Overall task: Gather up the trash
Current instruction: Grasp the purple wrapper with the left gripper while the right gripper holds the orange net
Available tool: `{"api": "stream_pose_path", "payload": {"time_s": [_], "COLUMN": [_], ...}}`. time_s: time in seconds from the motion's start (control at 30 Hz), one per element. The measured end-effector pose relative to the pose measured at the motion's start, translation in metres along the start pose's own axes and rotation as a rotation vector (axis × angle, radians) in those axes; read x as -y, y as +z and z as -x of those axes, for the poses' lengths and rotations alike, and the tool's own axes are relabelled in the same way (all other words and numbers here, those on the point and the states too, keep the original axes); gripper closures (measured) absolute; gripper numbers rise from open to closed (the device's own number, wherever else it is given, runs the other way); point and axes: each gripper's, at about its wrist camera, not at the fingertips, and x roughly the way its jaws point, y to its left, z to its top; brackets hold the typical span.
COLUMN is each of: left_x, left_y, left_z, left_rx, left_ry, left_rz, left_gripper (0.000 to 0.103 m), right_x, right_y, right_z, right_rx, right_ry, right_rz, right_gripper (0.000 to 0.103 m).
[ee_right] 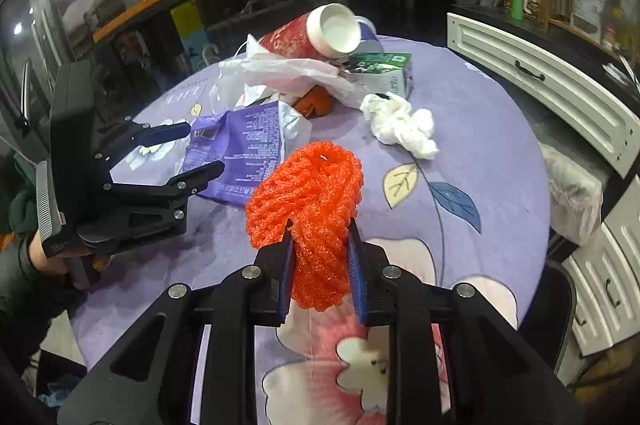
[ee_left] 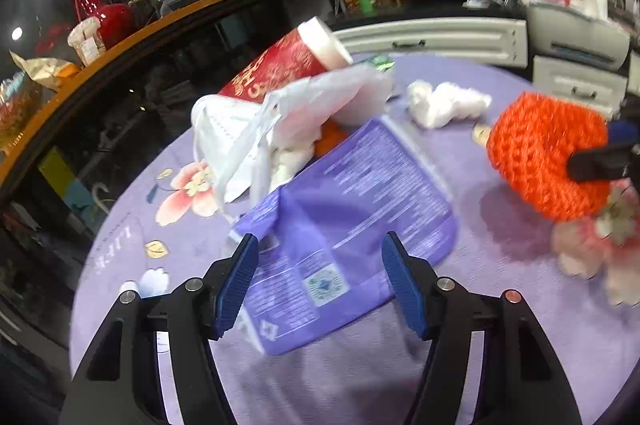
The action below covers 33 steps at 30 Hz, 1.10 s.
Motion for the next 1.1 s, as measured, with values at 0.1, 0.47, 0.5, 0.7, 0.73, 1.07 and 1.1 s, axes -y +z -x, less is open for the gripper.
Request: {"api": "stream_pose_path", "payload": {"time_s": [0.1, 0.47, 0.5, 0.7, 0.73, 1.07, 1.1], "left_x": [-0.002, -0.059, -0.064, -0.075, -0.074, -0.068, -0.069], "left_y": [0.002, -0.022, -0.026, -0.027, -0.024, -0.01, -0.012], "left_z": [0.007, 0.005, 0.003, -0.008, -0.009, -0.032, -0.029], "left_rx": [0.015, -0.042, -0.052, -0.072, -0.068, -0.092, -0.088], "left_ry": [-0.034, -0.071, -0.07, -0.09, -0.083, -0.031, -0.033], "left_rz": [0.034, 0.268, 0.29, 0.361, 0.35, 0.301, 0.312], "left_gripper": [0.04, 0.04, 0.04, 0.042, 0.043, 0.072, 0.074], "right_x": [0.004, 0.01, 0.009, 0.004, 0.003, 0.006, 0.007], "right_y": [-0.006, -0.016, -0.016, -0.017, -0.017, -0.021, -0.022], "right_z": [0.005, 0.017, 0.017, 0.015, 0.015, 0.015, 0.016], "right_rx": [0.009, 0.03, 0.031, 0.031, 0.03, 0.02, 0.022], "right_ry": [-0.006, -0.018, -0.015, -0.006, -0.004, -0.003, -0.003], "right_rz": [-0.019, -0.045, -0.046, -0.037, -0.036, -0.051, -0.052], "right_gripper": [0.079, 0.079, 0.079, 0.079, 0.079, 0.079, 0.079]}}
